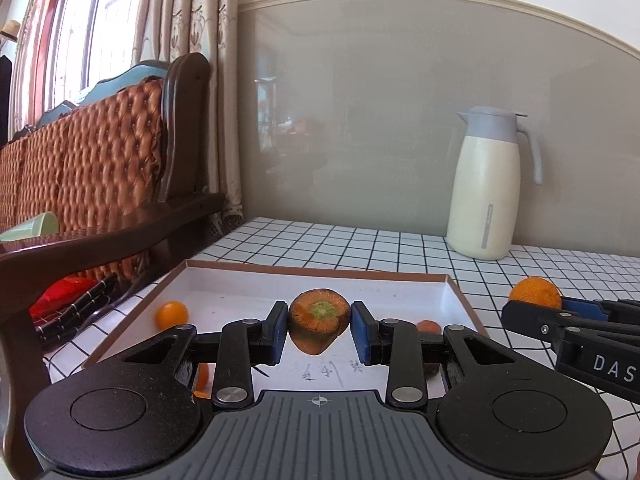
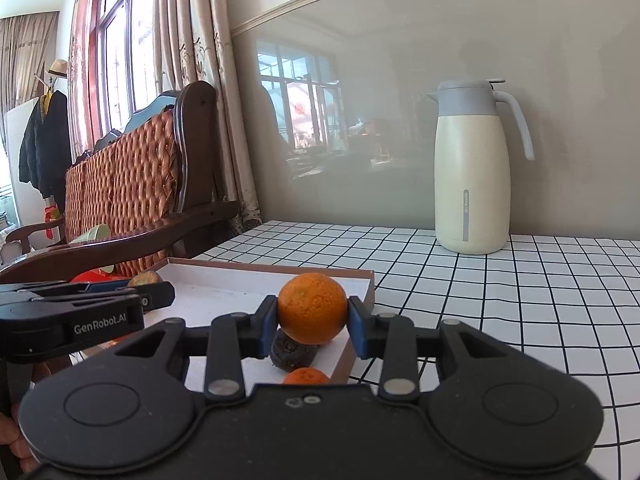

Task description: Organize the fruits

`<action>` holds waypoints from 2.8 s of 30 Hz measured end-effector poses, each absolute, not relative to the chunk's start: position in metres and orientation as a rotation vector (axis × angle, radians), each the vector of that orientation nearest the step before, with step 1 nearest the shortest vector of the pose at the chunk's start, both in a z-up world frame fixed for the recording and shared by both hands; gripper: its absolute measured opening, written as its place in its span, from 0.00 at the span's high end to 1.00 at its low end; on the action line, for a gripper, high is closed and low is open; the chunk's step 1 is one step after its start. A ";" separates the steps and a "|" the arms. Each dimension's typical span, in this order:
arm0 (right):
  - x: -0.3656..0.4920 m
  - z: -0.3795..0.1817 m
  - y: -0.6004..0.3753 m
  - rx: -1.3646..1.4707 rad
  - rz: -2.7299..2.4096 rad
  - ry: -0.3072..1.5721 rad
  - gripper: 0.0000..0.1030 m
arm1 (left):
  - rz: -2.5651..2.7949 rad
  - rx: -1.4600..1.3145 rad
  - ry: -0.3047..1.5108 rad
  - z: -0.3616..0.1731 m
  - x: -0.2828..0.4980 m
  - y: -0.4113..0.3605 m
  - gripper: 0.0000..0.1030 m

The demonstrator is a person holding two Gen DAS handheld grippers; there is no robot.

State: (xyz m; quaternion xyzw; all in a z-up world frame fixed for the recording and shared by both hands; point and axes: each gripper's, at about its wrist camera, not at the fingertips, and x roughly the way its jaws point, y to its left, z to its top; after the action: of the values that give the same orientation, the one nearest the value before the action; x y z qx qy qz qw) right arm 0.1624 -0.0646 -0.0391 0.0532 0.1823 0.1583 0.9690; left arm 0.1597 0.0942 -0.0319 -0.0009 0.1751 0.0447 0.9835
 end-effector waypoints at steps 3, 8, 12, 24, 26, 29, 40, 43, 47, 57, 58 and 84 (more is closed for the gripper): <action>0.165 -0.040 -0.056 0.102 0.326 0.368 0.73 | 0.114 -0.016 0.351 -0.034 0.162 0.105 0.67; 0.166 -0.043 -0.042 0.080 0.337 0.366 0.73 | 0.146 -0.038 0.359 -0.040 0.166 0.122 0.67; 0.169 -0.044 -0.035 0.077 0.342 0.365 0.73 | 0.166 -0.044 0.359 -0.042 0.167 0.132 0.67; 0.181 -0.048 -0.020 0.076 0.338 0.367 0.73 | 0.210 -0.049 0.372 -0.049 0.174 0.151 0.67; 0.184 -0.050 -0.018 0.075 0.334 0.371 0.73 | 0.214 -0.048 0.374 -0.050 0.177 0.153 0.67; 0.187 -0.051 -0.016 0.072 0.328 0.373 0.73 | 0.219 -0.054 0.377 -0.052 0.181 0.156 0.67; 0.204 -0.051 -0.015 0.081 0.293 0.390 0.72 | 0.227 -0.058 0.377 -0.053 0.192 0.160 0.67; 0.211 -0.052 -0.015 0.084 0.280 0.404 0.72 | 0.233 -0.060 0.376 -0.052 0.198 0.161 0.67; 0.218 -0.055 -0.015 0.085 0.266 0.423 0.72 | 0.244 -0.075 0.384 -0.052 0.207 0.167 0.67; 0.222 -0.051 -0.021 0.093 0.140 0.335 0.23 | 0.274 -0.120 0.436 -0.059 0.234 0.184 0.00; 0.217 -0.047 -0.023 0.100 0.144 0.298 0.17 | 0.269 -0.131 0.407 -0.055 0.230 0.185 0.00; 0.165 -0.024 -0.044 0.109 0.294 0.253 0.06 | 0.298 -0.028 0.334 -0.024 0.168 0.151 0.00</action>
State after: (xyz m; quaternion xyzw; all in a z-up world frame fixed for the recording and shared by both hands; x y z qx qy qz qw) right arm 0.1654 -0.0441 -0.0235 0.0544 0.1258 0.1460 0.9797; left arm 0.1675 0.1509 -0.0239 -0.0139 0.1654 0.1478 0.9750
